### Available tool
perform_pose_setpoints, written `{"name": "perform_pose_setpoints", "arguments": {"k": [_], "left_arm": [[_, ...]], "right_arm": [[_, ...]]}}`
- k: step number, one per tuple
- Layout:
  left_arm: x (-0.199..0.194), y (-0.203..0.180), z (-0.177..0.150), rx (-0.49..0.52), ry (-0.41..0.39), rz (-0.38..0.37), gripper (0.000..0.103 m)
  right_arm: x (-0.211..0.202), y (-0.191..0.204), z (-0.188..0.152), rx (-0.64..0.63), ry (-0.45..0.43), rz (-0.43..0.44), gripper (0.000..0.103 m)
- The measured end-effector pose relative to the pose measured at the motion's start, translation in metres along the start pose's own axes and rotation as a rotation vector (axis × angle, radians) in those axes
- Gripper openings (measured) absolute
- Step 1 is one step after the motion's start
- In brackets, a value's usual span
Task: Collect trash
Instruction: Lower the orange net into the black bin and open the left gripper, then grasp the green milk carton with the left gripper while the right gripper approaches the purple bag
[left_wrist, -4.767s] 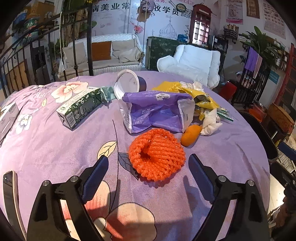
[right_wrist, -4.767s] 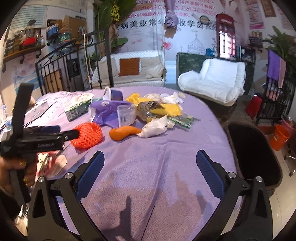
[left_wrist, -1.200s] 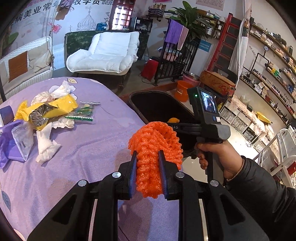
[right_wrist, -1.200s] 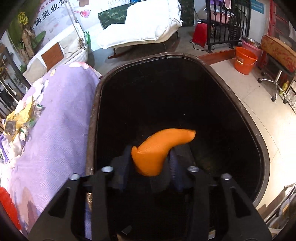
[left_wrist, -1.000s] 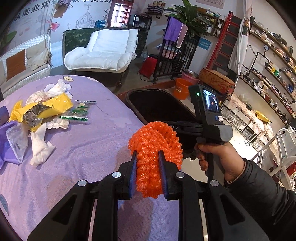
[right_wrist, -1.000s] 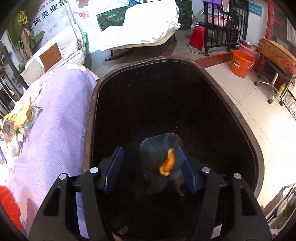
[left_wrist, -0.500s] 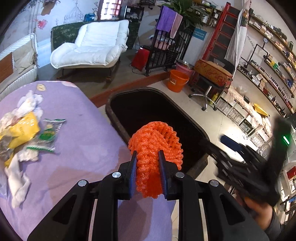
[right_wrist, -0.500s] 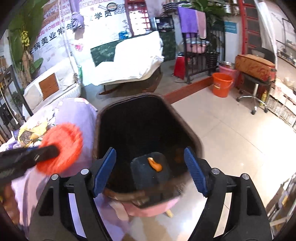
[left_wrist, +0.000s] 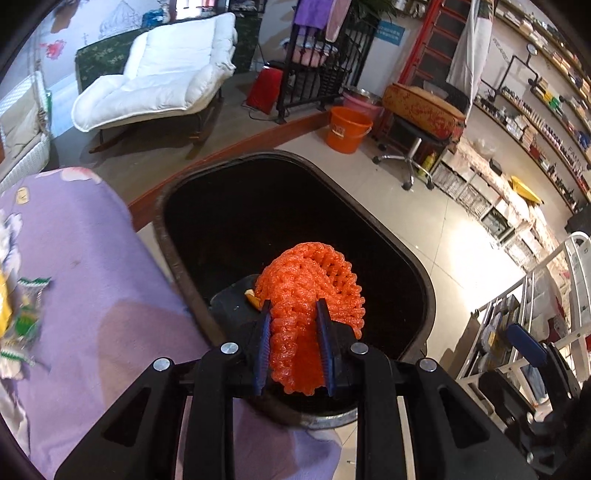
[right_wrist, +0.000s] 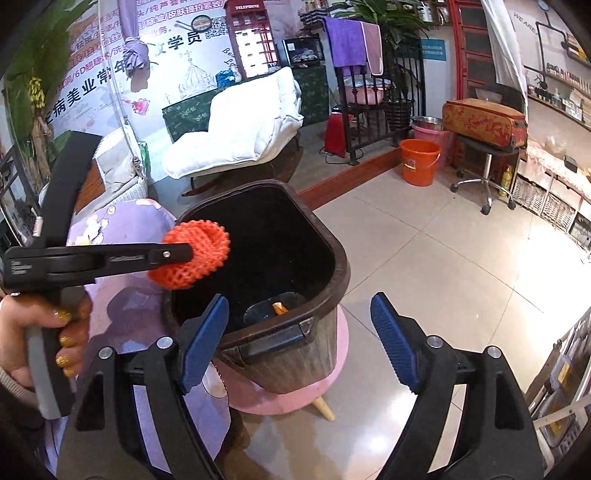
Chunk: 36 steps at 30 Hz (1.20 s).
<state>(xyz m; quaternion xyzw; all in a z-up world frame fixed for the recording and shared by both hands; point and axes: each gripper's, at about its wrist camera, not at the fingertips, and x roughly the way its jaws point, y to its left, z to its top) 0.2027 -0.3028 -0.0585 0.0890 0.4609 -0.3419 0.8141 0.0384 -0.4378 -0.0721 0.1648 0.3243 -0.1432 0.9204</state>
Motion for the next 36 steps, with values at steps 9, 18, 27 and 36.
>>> {"name": "perform_pose_setpoints", "arguments": {"k": [9,18,27,36], "left_arm": [[0.006,-0.005,0.004,0.023,-0.022,0.013,0.077],[-0.027,-0.006,-0.002,0.022,-0.121,0.021,0.082],[-0.088,0.011,-0.051,0.0,-0.236,0.142,0.085],[-0.147,0.063,-0.108,-0.158,-0.328,0.263,0.088]], "right_arm": [[-0.004,-0.009,-0.001,0.019,0.006,-0.016,0.084],[-0.002,-0.008,0.002,0.023,0.01,-0.016,0.086],[-0.004,0.025,0.002,-0.031,0.006,0.05,0.086],[-0.012,0.084,0.001,-0.137,-0.013,0.152,0.089]]}}
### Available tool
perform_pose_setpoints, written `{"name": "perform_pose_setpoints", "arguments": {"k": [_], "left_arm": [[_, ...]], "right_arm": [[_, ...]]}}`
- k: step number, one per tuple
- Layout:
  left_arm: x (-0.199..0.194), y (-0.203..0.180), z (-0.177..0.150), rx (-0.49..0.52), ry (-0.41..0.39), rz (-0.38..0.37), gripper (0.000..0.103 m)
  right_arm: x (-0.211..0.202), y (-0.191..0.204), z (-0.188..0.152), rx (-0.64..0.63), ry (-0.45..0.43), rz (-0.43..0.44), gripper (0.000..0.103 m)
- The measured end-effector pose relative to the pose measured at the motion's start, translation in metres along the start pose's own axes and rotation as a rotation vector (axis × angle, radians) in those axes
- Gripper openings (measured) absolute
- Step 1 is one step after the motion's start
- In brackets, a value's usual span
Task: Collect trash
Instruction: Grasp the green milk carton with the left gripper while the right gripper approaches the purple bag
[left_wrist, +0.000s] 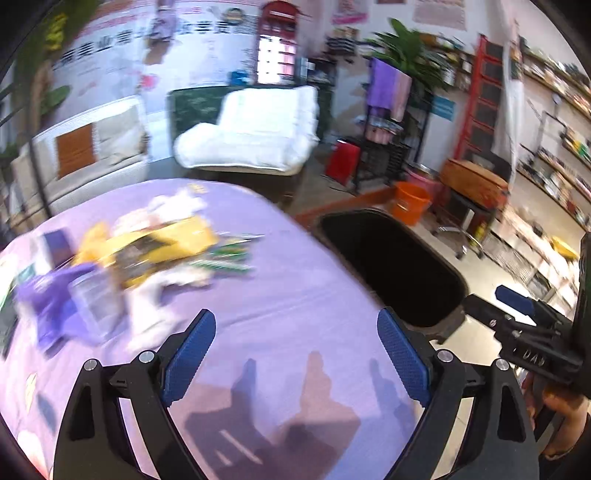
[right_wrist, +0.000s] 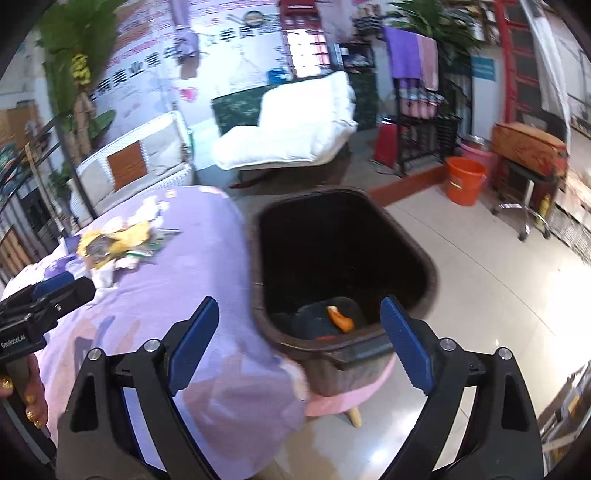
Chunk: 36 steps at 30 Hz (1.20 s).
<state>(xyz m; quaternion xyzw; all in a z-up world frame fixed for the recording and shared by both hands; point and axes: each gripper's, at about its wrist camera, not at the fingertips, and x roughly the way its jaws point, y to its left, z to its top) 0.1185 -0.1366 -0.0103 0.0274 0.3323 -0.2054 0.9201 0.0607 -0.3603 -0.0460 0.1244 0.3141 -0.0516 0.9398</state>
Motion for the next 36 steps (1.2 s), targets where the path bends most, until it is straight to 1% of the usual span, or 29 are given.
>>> {"name": "perform_pose_setpoints", "arguments": {"k": [4,6,9,15,18,22,25,27,29,31,33,34,36], "left_arm": [[-0.021,0.031,-0.01,-0.051,-0.02,0.066,0.088],[-0.032,0.049,-0.018,-0.057,-0.029,0.093,0.088],[-0.044,0.076,-0.025,-0.062,-0.015,0.129,0.088],[-0.068,0.148,-0.032,-0.073,0.032,0.202,0.089],[-0.078,0.187,-0.031,-0.034,0.057,0.286,0.088],[-0.075,0.238,-0.025,0.013,0.124,0.373,0.089],[-0.069,0.274,-0.019,0.014,0.165,0.387,0.089],[-0.056,0.303,-0.013,-0.012,0.218,0.377,0.089],[-0.045,0.321,-0.008,-0.021,0.244,0.394,0.089],[-0.031,0.338,-0.006,-0.017,0.288,0.399,0.088],[-0.02,0.351,-0.005,-0.02,0.321,0.4,0.085],[-0.012,0.358,-0.005,-0.021,0.349,0.389,0.083],[-0.001,0.364,-0.007,-0.023,0.38,0.379,0.078]], "right_arm": [[0.001,0.033,0.002,-0.054,0.0,0.054,0.09],[0.003,0.051,0.003,-0.077,0.012,0.097,0.09],[0.006,0.078,0.004,-0.121,0.03,0.158,0.09],[0.018,0.148,0.005,-0.26,0.101,0.344,0.09],[0.023,0.188,0.003,-0.358,0.141,0.435,0.09],[0.026,0.233,-0.003,-0.464,0.165,0.505,0.09],[0.028,0.258,-0.003,-0.526,0.171,0.544,0.09],[0.03,0.272,-0.004,-0.563,0.177,0.56,0.09],[0.034,0.28,-0.004,-0.593,0.186,0.571,0.09],[0.037,0.289,-0.003,-0.62,0.196,0.584,0.09],[0.041,0.296,-0.002,-0.647,0.2,0.588,0.09],[0.042,0.297,-0.001,-0.658,0.199,0.589,0.09],[0.046,0.305,0.002,-0.692,0.198,0.591,0.09]]}}
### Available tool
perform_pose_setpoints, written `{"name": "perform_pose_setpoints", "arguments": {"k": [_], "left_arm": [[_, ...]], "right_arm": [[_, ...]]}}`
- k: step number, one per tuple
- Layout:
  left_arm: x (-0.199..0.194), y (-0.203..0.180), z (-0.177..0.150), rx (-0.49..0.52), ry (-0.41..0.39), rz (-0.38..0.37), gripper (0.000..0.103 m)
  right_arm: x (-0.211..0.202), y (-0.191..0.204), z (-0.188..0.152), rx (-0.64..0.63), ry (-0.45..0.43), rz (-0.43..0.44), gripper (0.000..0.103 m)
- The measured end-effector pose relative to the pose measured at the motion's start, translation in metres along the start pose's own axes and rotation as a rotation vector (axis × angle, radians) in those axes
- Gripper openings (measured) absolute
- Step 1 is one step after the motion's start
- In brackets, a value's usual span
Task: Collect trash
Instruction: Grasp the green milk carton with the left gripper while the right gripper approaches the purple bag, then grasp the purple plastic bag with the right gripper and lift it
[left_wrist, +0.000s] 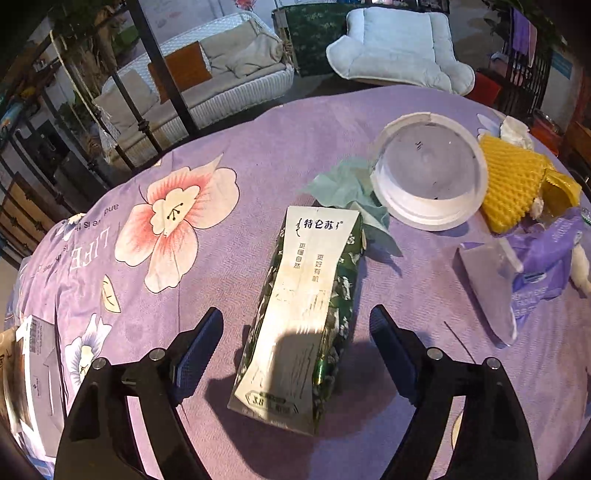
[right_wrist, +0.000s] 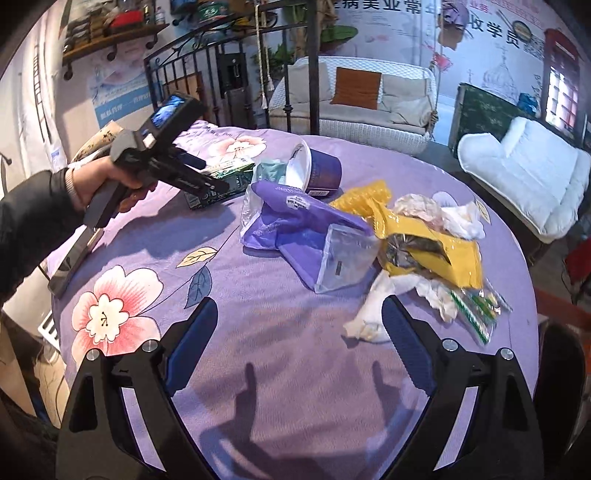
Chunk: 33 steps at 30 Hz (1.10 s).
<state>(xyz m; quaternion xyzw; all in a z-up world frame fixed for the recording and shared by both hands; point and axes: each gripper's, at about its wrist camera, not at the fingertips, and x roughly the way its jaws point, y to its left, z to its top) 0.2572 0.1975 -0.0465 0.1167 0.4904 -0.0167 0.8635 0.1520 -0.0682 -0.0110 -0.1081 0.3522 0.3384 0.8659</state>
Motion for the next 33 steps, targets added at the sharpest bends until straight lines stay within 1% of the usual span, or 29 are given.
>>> {"name": "perform_pose_setpoints", "arguments": {"k": [2,3,5,6,9,11,14,17,20,21,22,23,24,25,29,31,33], "left_arm": [[0.011,-0.002,0.0,0.012,0.032,-0.009,0.065],[0.015,-0.003,0.0,0.017,0.044,-0.013,0.063],[0.019,-0.005,-0.001,0.013,0.039,-0.016,0.053],[0.018,-0.006,-0.002,0.003,0.034,-0.021,0.05],[0.011,-0.01,-0.006,-0.008,0.019,0.001,0.049],[0.002,-0.013,-0.012,-0.005,-0.003,0.007,0.049],[-0.01,-0.01,-0.02,-0.05,-0.026,-0.003,0.049],[-0.026,-0.006,-0.033,-0.096,-0.059,-0.014,0.048],[-0.044,-0.002,-0.043,-0.129,-0.085,-0.027,0.048],[-0.049,-0.002,-0.045,-0.135,-0.091,-0.032,0.048],[-0.055,-0.002,-0.049,-0.139,-0.099,-0.035,0.048],[-0.062,-0.003,-0.052,-0.14,-0.109,-0.036,0.048],[-0.067,-0.004,-0.055,-0.14,-0.119,-0.038,0.049],[-0.073,-0.006,-0.06,-0.142,-0.129,-0.042,0.049],[-0.092,-0.014,-0.073,-0.157,-0.16,-0.052,0.048],[-0.102,-0.019,-0.078,-0.163,-0.18,-0.058,0.049],[-0.112,-0.022,-0.083,-0.178,-0.207,-0.068,0.048]], "right_arm": [[0.004,0.0,0.007,-0.026,0.004,0.006,0.089],[0.009,0.001,0.013,-0.05,0.01,0.013,0.088],[0.017,0.003,0.023,-0.089,0.015,0.013,0.085],[0.023,0.004,0.029,-0.112,0.018,0.012,0.083],[0.04,0.009,0.048,-0.175,0.034,0.015,0.076],[0.052,0.014,0.06,-0.228,0.032,0.003,0.074],[0.071,0.022,0.073,-0.334,0.04,-0.032,0.07],[0.092,0.026,0.079,-0.391,0.075,-0.057,0.063],[0.112,0.029,0.078,-0.436,0.114,-0.073,0.048],[0.118,0.032,0.077,-0.449,0.129,-0.067,0.037],[0.12,0.033,0.074,-0.454,0.134,-0.063,0.028],[0.12,0.035,0.073,-0.456,0.137,-0.058,0.025],[0.119,0.037,0.072,-0.455,0.136,-0.052,0.019],[0.117,0.04,0.072,-0.45,0.132,-0.041,0.01],[0.097,0.044,0.076,-0.391,0.084,-0.01,0.008],[0.081,0.046,0.079,-0.358,0.043,0.012,0.004],[0.065,0.045,0.082,-0.3,0.0,0.032,0.004]]}}
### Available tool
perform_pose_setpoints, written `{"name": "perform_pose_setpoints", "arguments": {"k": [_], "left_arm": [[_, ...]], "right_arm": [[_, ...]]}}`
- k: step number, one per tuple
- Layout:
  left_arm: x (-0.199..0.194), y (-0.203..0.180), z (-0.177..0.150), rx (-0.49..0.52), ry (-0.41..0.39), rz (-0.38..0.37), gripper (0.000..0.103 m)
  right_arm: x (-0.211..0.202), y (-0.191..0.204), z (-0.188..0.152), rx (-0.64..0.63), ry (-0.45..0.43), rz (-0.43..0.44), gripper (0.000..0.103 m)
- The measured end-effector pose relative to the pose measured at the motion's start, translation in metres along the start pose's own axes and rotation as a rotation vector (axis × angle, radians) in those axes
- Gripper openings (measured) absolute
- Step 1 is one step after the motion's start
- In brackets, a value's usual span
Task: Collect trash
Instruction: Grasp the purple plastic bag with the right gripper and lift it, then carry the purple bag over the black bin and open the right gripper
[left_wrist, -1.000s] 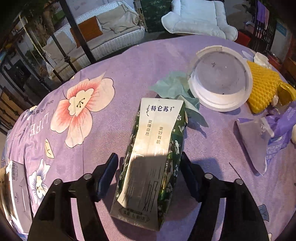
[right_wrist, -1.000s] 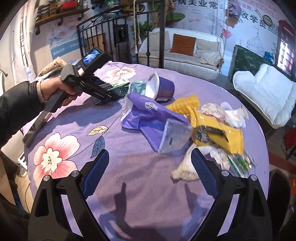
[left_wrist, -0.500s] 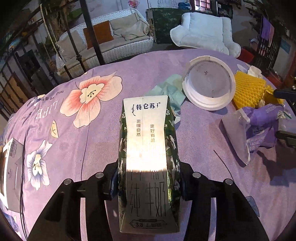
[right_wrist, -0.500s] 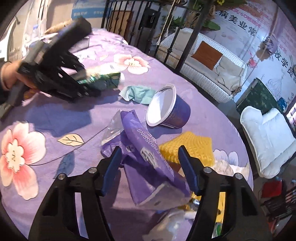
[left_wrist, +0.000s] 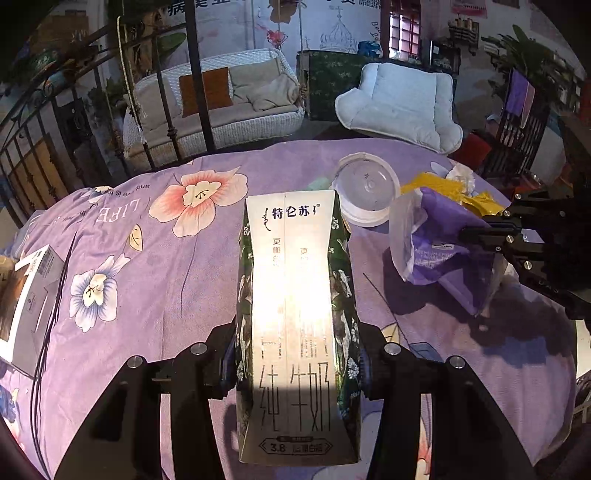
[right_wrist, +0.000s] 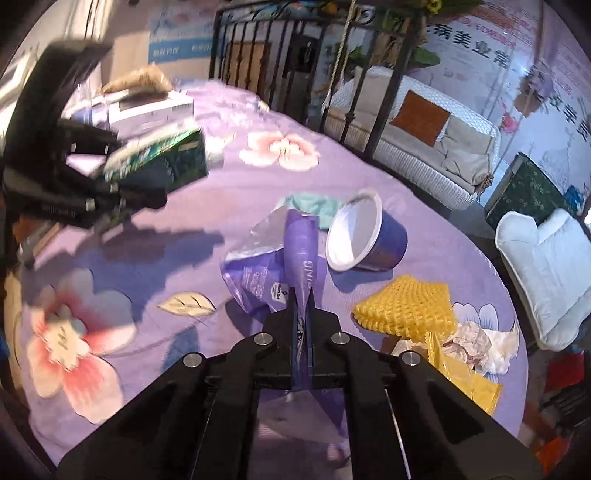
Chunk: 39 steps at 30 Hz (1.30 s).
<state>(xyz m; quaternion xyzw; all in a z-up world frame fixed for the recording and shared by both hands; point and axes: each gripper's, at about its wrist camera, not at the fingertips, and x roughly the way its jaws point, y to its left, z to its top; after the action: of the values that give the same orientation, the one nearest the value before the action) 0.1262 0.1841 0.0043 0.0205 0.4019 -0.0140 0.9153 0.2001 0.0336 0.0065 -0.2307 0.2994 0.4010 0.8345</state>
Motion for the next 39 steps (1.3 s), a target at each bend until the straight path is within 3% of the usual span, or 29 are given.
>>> {"name": "perform_pose_setpoints", "arguments": {"k": [9,17,25,39], "left_arm": [[-0.028,-0.032,-0.024,-0.049,-0.084,-0.011,0.049],[-0.033,-0.086,-0.03,-0.046,-0.126,-0.086,0.048],[-0.024,-0.155,-0.022,0.01,-0.149,-0.205,0.048],[-0.003,-0.264,-0.002,0.163,-0.146,-0.395,0.048]], "right_arm": [[-0.054,-0.002,-0.026,0.235,-0.115,0.075,0.004],[-0.103,0.001,-0.07,0.338,-0.195,0.033,0.004],[-0.164,-0.034,-0.133,0.508,-0.255,-0.117,0.004],[-0.237,-0.119,-0.245,0.74,-0.239,-0.451,0.004]]}}
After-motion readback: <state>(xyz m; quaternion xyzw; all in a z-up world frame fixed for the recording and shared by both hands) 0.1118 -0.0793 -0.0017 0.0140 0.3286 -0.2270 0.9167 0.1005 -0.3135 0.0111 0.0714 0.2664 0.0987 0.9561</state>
